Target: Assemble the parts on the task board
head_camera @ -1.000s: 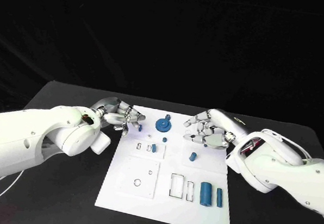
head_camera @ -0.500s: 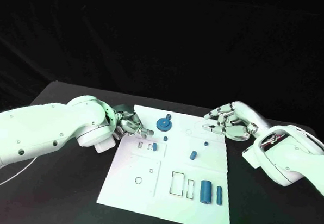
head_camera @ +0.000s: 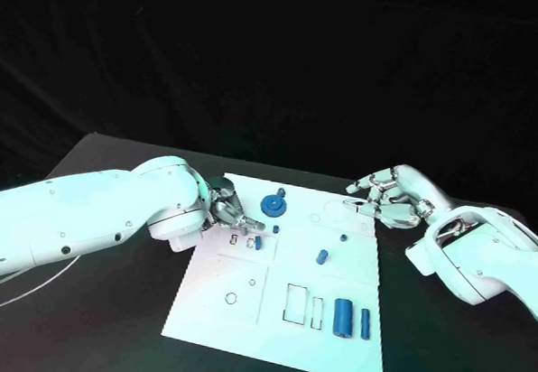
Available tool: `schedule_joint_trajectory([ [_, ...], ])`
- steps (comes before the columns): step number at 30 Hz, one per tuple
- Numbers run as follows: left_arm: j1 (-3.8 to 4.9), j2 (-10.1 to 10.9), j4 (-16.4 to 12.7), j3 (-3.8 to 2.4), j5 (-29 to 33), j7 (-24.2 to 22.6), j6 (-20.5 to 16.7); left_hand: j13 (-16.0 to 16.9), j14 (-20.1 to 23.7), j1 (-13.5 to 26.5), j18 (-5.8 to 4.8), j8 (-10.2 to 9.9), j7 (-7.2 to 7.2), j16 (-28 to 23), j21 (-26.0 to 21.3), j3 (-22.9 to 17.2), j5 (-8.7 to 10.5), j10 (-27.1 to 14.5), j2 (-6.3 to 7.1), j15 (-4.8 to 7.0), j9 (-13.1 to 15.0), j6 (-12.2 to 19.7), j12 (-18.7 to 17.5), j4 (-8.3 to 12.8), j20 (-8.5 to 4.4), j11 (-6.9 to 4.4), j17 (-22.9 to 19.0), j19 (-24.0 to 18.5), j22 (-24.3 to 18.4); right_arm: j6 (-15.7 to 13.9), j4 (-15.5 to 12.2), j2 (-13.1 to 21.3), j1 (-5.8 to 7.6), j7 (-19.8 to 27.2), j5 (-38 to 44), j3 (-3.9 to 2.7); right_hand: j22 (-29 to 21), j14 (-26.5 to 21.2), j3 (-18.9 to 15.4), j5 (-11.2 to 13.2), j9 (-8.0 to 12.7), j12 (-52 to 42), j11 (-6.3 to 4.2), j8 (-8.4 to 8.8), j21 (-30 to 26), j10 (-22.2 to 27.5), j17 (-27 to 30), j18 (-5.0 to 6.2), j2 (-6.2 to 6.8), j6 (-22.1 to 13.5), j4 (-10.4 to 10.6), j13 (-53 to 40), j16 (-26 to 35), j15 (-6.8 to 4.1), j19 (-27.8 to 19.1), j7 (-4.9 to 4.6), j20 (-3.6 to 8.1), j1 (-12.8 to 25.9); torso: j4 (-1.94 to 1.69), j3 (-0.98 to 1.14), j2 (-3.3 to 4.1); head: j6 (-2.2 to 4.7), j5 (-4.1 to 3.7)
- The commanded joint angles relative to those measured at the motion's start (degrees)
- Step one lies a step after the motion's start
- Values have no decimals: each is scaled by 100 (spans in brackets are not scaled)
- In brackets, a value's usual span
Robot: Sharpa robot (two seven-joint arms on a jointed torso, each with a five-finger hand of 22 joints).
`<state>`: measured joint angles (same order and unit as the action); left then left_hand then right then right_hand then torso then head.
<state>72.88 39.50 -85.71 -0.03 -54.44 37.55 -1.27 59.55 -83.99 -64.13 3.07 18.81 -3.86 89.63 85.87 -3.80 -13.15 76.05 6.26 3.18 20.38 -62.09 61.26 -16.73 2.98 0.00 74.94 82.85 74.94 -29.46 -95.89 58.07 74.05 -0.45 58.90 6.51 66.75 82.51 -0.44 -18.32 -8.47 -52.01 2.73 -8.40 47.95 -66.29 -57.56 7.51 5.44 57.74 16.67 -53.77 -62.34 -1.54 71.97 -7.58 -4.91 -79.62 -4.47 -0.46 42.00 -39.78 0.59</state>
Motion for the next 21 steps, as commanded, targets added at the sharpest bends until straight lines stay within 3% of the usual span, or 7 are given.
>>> schedule_joint_trajectory([
  [1,25,-83,54,-5,-102,182,301,5,-598,-14,-96,17,-7,31,37,22,13,-16,-42,26,5,37,29,1,1,-18,1497,56,548,-60,35,-27,0,-150,-63,-1,-32,35,-50,-67,-11,30,-1,-36,-62,52,20,53,-3,-14,-9,30,43,9,-26,10,8,83,3,2,3,-17,18],
  [21,44,-400,329,-9,-105,176,543,47,-601,-84,-100,54,-8,36,47,104,10,-25,-101,23,82,78,55,4,6,-16,1504,64,571,-192,69,-106,-3,-322,-65,0,-109,25,-75,-137,-14,49,-2,-47,-209,73,56,74,-13,-18,-12,66,99,10,-70,10,7,99,-2,-3,7,-82,24],
])
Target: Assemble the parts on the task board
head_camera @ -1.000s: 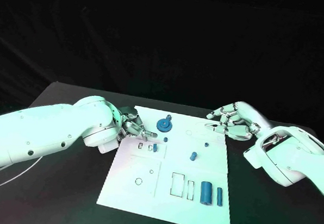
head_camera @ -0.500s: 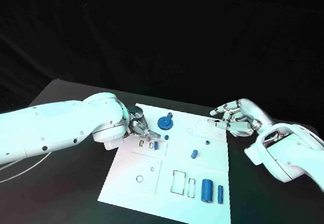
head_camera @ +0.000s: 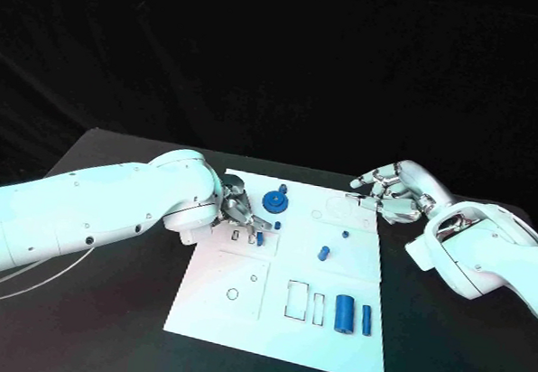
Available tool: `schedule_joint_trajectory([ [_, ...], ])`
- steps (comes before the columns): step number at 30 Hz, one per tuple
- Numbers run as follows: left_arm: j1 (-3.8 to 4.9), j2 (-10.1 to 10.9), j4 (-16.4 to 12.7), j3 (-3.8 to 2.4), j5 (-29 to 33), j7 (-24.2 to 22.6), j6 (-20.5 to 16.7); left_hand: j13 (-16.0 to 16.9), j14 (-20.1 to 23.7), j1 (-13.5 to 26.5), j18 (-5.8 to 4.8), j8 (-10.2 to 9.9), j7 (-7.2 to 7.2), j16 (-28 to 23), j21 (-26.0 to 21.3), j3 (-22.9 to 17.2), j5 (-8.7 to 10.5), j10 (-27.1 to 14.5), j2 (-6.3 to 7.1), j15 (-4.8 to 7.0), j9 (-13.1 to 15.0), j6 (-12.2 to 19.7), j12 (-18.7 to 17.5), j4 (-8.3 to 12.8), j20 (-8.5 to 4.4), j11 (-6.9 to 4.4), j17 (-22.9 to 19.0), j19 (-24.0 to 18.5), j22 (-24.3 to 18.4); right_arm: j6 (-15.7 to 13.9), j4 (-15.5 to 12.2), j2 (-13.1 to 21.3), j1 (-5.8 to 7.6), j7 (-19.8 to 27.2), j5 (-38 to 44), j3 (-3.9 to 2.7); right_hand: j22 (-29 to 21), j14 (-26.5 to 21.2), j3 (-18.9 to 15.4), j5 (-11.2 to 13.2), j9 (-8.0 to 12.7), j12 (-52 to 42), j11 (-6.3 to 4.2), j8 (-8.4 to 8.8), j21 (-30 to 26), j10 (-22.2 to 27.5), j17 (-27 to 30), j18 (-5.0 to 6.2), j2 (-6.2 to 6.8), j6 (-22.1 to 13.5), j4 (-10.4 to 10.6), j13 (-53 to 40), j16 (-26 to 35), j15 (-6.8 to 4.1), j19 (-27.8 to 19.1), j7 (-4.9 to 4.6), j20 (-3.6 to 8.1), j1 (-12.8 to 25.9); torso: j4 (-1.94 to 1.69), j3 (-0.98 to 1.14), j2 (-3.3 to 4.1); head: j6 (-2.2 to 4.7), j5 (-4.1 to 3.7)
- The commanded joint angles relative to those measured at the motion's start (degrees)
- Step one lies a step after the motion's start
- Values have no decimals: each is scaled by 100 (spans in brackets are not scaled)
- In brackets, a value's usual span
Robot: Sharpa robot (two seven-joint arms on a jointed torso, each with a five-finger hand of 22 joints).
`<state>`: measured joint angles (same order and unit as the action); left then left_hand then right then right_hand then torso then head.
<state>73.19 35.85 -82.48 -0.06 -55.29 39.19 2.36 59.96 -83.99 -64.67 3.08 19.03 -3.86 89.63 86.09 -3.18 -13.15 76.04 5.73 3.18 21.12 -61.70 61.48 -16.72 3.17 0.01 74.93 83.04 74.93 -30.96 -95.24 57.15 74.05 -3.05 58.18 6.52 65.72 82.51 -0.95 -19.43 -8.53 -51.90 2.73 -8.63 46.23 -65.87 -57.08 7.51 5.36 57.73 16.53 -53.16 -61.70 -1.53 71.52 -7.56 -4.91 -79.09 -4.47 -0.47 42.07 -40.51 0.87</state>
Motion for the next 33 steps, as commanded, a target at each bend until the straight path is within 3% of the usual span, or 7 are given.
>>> schedule_joint_trajectory([
  [1,13,-47,13,-6,-21,12,191,6,-601,-30,-102,32,-7,36,25,42,10,-24,-48,23,7,39,33,3,-13,-17,1506,45,572,-44,5,-17,-3,-63,7,-1,-5,25,-25,-27,-8,39,-2,-25,-37,31,9,74,-5,-17,2,5,35,10,-25,9,7,46,-2,-2,0,-11,-4],
  [33,12,-176,181,-7,-29,-62,542,-12,-596,-225,-100,138,13,26,26,127,4,-68,-166,34,167,66,-9,11,-5,-33,1491,34,575,-68,2,-65,-7,-62,7,0,-41,12,-34,-73,-14,42,-3,-42,-110,41,34,82,-34,-8,0,23,80,11,-44,11,6,52,-5,7,4,-114,6],
])
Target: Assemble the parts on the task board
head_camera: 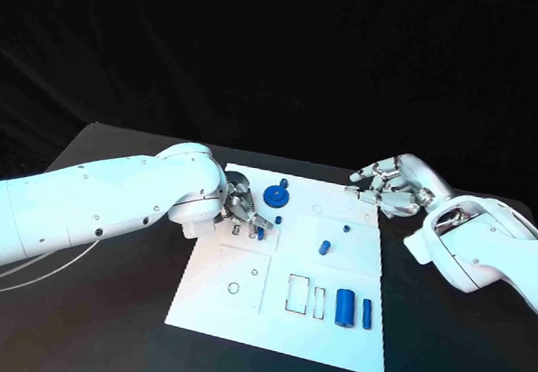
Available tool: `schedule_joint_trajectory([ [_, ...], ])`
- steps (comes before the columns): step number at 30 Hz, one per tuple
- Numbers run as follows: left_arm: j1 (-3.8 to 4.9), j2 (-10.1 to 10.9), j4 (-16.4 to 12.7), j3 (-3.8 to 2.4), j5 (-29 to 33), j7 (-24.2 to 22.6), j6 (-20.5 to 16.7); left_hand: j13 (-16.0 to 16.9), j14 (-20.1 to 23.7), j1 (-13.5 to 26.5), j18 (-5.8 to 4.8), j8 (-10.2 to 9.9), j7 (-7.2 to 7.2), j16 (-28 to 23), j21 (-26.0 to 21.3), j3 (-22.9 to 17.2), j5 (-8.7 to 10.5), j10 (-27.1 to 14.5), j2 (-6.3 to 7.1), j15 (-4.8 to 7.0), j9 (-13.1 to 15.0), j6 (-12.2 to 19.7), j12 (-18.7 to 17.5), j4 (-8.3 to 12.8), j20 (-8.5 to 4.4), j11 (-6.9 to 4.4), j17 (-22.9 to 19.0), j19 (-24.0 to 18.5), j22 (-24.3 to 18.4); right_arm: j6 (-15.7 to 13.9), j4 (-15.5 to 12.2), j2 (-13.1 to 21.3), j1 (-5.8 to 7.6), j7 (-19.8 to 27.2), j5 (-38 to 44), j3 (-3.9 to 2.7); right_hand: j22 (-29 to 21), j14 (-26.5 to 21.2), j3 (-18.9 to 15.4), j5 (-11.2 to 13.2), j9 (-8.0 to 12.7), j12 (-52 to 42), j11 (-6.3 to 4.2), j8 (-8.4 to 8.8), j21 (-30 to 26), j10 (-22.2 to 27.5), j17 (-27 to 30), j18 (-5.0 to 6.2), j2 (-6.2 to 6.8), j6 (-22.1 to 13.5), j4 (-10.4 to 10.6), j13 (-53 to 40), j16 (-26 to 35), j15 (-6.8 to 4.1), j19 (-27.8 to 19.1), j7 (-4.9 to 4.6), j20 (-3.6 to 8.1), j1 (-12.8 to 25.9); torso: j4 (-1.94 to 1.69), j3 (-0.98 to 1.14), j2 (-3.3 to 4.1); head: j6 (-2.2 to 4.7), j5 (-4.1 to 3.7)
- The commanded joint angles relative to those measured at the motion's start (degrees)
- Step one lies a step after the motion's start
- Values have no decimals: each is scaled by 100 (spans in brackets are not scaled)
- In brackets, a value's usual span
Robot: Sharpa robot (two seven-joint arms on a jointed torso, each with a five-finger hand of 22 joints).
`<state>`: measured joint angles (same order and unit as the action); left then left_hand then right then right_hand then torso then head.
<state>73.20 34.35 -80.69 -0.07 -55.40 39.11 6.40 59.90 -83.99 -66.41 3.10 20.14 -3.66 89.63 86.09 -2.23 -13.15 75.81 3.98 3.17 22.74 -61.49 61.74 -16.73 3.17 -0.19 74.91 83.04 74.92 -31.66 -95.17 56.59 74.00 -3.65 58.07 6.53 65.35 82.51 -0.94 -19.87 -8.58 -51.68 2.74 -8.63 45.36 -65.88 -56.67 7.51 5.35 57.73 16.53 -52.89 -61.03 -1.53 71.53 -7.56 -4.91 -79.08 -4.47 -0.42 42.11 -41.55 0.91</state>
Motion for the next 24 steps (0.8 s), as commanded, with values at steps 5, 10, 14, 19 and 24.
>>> schedule_joint_trajectory([
  [5,11,-50,36,-6,-34,-57,150,-12,-597,-116,-102,72,4,27,28,42,3,-54,-16,40,55,39,-49,14,-3,-20,1494,32,579,3,-17,-14,-3,-6,18,-1,-4,13,-34,-29,-9,20,-4,-41,-23,42,-7,82,-32,-8,1,-3,13,11,-45,10,6,51,3,6,2,-34,25],
  [10,10,-57,51,-6,-47,-51,180,-37,-597,-175,-100,120,17,28,25,40,-2,-69,-37,48,106,38,-78,11,-2,-31,1496,24,572,2,-25,-14,-3,-8,18,-1,-4,13,-34,-29,-9,20,-4,-41,-23,42,-7,82,-32,-8,1,-3,13,11,-45,10,6,51,2,4,0,-43,21],
  [14,10,-61,62,-6,-54,-45,202,-47,-597,-198,-101,145,23,28,27,38,-3,-75,-44,52,132,38,-90,9,-2,-36,1496,27,577,3,-31,-13,-3,-9,18,-1,-2,13,-35,-35,-10,17,-5,-45,-21,39,-6,81,-38,-5,0,-2,17,11,-41,11,6,50,-2,4,0,-48,18],
  [19,10,-69,68,-6,-76,-44,222,-46,-598,-207,-101,165,27,30,27,40,-3,-74,-48,55,150,35,-91,7,-1,-39,1498,26,578,6,-31,-15,-3,-10,18,-1,-7,12,-36,-37,-11,23,-5,-46,-29,43,-2,83,-40,-4,0,5,23,10,-44,12,6,51,-1,2,3,-55,20],
  [24,10,-86,85,-6,-83,-44,228,-52,-598,-212,-100,174,29,30,26,41,-3,-77,-49,56,160,34,-98,7,-1,-41,1499,24,575,9,-31,-16,-3,-9,18,-1,-13,11,-36,-40,-11,33,-6,-48,-41,49,4,85,-43,-2,0,16,30,10,-47,13,6,51,0,2,-1,-70,27],
])
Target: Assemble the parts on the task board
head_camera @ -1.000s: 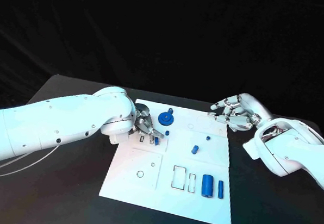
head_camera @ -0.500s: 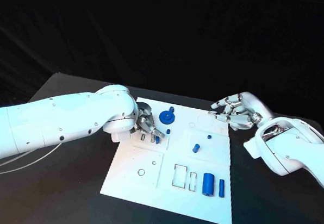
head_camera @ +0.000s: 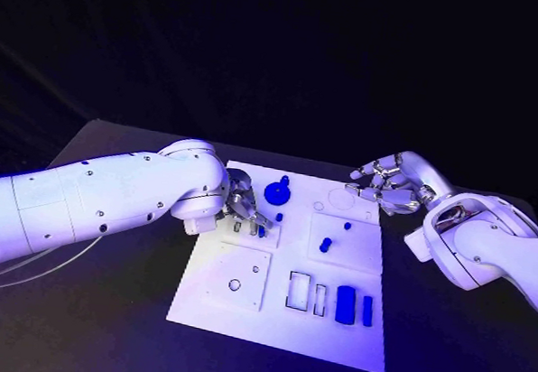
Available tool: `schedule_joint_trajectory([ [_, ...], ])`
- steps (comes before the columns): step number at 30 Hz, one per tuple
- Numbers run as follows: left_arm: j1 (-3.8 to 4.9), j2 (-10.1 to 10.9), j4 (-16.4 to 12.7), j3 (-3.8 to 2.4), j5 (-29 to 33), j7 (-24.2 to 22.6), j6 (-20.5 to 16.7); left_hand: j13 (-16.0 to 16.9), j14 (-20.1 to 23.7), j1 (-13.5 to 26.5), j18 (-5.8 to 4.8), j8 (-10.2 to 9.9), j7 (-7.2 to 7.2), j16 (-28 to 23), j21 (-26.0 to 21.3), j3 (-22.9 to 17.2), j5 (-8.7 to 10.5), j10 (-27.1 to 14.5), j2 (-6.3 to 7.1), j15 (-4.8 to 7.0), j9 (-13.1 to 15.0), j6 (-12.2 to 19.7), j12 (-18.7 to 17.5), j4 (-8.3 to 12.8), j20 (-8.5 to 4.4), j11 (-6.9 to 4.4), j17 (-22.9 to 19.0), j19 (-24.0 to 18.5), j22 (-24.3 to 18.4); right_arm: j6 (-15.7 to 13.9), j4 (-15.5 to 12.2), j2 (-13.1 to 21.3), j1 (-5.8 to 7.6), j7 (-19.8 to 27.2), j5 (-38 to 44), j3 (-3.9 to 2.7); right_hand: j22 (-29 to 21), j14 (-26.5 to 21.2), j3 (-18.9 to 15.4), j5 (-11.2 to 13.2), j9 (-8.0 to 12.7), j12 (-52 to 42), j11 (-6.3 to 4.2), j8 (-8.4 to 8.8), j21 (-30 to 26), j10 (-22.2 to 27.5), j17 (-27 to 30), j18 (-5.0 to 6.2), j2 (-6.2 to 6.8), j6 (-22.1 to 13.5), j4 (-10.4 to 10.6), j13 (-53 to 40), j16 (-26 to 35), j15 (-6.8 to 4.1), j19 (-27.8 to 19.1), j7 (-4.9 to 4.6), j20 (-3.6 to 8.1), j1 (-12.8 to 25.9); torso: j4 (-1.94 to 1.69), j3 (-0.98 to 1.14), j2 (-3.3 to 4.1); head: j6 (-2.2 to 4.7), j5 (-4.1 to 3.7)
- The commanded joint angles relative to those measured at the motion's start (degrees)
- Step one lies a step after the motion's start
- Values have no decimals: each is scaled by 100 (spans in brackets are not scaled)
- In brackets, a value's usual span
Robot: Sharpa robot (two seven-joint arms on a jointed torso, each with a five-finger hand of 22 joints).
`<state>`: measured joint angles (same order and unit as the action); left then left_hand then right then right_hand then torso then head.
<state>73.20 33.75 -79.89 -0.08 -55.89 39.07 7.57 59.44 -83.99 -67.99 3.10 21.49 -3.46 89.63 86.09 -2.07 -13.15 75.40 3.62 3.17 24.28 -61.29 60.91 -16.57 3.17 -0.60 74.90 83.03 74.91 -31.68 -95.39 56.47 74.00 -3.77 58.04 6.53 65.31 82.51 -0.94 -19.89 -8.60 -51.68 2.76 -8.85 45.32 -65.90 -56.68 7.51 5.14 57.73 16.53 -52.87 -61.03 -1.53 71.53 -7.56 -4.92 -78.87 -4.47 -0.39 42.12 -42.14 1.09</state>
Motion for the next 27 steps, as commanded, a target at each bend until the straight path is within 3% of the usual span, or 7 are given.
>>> schedule_joint_trajectory([
  [1,10,-33,12,-5,-35,-40,112,-5,-598,-54,-100,39,9,30,26,25,-3,-36,-13,56,6,14,-14,-10,-1,-1,1499,24,576,12,-10,-3,-3,2,21,-1,-11,11,-36,-38,-9,35,-8,-27,-40,52,5,85,-23,-2,0,16,31,10,-48,13,6,29,0,-1,0,-11,15],
  [15,10,-81,69,-5,-37,-43,145,1,-599,-155,-100,108,24,33,26,-5,-7,-32,-68,70,88,55,-17,-4,-1,-15,1503,20,578,24,-14,3,-3,-9,21,-1,-8,10,-37,-42,-10,36,-9,-30,-36,52,11,84,-27,1,0,20,39,9,-44,14,7,29,3,3,0,-24,-2],
  [20,10,-81,86,-5,-37,-45,172,-19,-599,-544,-97,159,48,32,21,-257,-32,-57,-167,97,180,171,-61,42,0,-41,1502,8,569,42,-16,2,-3,-15,30,-1,18,26,-38,-58,-12,3,-11,-37,9,24,-36,75,-48,4,4,-3,4,6,-17,16,8,36,1,2,0,-32,-7],
  [25,10,-85,90,-5,-37,-50,208,-46,-597,-856,-94,204,62,29,17,-568,-43,-79,-127,111,254,237,-112,58,-1,-56,1498,-2,564,53,-8,-7,-3,-13,33,-1,18,26,-38,-58,-12,3,-11,-37,9,24,-36,75,-48,4,4,-3,4,6,-17,16,8,36,2,3,-3,-48,-7],
  [27,10,-87,94,-5,-37,-56,196,-65,-596,-1198,-93,209,82,26,15,-894,-70,-103,-130,140,284,301,-156,179,-4,-79,1494,-7,562,61,1,-14,-3,0,34,-1,-1,25,-41,-68,-13,12,-13,-39,-26,27,-15,81,-56,4,6,10,25,5,-27,17,9,42,-1,4,-2,-51,-3],
])
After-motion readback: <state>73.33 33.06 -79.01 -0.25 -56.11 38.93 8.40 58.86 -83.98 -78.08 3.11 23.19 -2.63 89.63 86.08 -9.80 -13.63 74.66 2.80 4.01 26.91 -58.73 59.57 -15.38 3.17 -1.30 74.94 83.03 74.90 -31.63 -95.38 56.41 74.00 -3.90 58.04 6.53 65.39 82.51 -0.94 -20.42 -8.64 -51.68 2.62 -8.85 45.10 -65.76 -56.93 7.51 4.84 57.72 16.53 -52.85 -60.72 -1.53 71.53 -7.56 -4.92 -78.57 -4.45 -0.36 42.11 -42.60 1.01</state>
